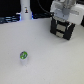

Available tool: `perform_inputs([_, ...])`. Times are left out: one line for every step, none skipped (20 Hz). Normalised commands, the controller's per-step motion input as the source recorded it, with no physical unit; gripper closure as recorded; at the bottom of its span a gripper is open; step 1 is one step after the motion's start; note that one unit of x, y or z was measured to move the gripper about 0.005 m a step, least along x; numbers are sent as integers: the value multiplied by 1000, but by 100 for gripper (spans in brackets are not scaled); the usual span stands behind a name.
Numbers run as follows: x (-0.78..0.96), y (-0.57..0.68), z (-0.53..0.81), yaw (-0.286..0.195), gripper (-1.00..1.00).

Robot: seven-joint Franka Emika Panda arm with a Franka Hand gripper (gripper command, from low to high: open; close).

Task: Open the kcup holder, insert the kcup into the holder, and close the kcup holder

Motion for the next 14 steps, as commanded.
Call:
perform_inputs([960,-289,80,-64,100])
perform_inputs([960,-290,83,-64,100])
perform_inputs([962,-285,110,-59,100])
perform_inputs([955,-123,117,57,100])
perform_inputs([957,-295,125,-63,100])
perform_inputs([960,-288,143,-62,100])
perform_inputs([959,-289,140,-62,100])
perform_inputs([959,-289,144,-62,100])
perform_inputs([957,-290,142,-63,100])
perform_inputs([952,-295,139,-65,100])
perform_inputs([947,-298,138,-66,100])
perform_inputs([940,-299,140,-66,100])
perform_inputs([928,-300,138,-60,100])
perform_inputs([922,-309,137,-62,100])
